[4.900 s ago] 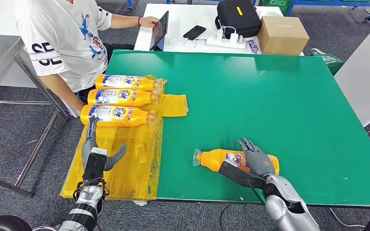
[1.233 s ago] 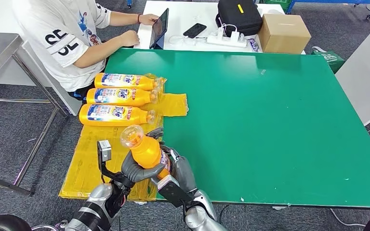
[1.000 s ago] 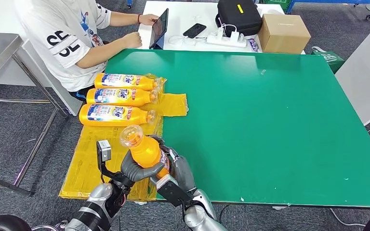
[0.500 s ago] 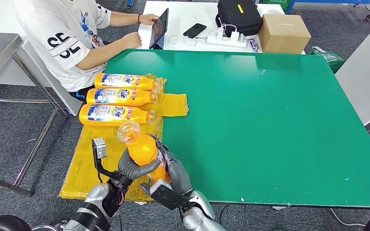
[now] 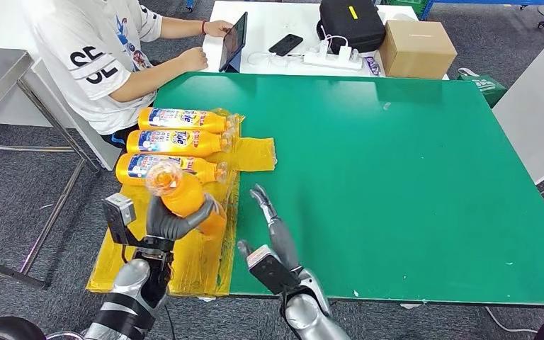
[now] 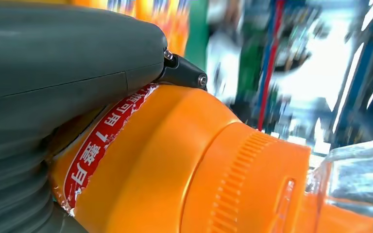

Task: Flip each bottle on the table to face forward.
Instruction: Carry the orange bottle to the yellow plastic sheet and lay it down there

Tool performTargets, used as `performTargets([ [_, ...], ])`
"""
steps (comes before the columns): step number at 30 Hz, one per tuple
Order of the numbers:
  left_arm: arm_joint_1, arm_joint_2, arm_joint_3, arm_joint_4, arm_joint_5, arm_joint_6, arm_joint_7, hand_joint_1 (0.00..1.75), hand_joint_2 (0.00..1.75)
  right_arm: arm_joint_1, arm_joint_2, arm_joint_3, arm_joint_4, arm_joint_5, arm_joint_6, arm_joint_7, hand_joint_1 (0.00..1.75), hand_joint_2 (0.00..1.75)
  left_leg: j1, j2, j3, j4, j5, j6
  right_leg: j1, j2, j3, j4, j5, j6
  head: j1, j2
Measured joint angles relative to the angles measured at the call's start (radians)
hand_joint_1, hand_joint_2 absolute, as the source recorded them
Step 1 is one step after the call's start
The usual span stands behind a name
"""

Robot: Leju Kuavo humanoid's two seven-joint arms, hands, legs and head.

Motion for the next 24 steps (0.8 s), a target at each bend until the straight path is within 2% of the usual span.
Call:
performTargets([
  [5,-0.001,-0.003,0.022,-0.071,-0.223,0.250,-0.043,1.75,1.75,0.053,-0.002,-0.032,-0.162,-0.050,-0.059,-0.026,0.00,0.00,0.000,0.000,-0.001,0.000,0.000,0.000,0.000,0.000,0.000,0.000,0.000,0.000,0.000,0.000],
  [10,0.000,-0.002,0.027,-0.111,-0.314,0.323,-0.045,1.75,1.75,0.085,-0.002,-0.047,-0.267,-0.074,-0.088,-0.037,0.00,0.00,0.000,0.000,-0.001,0.000,0.000,0.000,0.000,0.000,0.000,0.000,0.000,0.000,0.000,0.000],
  [13,-0.004,0.013,0.021,-0.116,-0.468,0.361,-0.022,1.75,1.75,0.096,-0.002,-0.061,-0.303,-0.110,-0.104,-0.051,0.00,0.00,0.000,0.000,0.000,0.000,0.000,0.000,0.000,0.000,0.000,0.000,0.000,0.000,0.000,0.000],
  [17,-0.015,0.071,0.001,-0.115,-0.706,0.344,0.048,1.75,1.75,0.109,-0.002,-0.097,-0.358,-0.157,-0.120,-0.062,0.00,0.00,0.000,0.000,0.000,0.000,0.000,0.000,0.000,0.000,0.000,0.000,0.000,0.000,0.000,0.000],
  [24,-0.022,0.207,-0.053,-0.101,-0.961,0.180,0.153,1.75,1.75,0.136,-0.006,-0.202,-0.451,-0.214,-0.121,-0.066,0.00,0.00,0.000,0.001,0.000,0.000,0.000,0.000,0.000,0.000,-0.001,0.000,0.000,0.000,0.000,0.000],
])
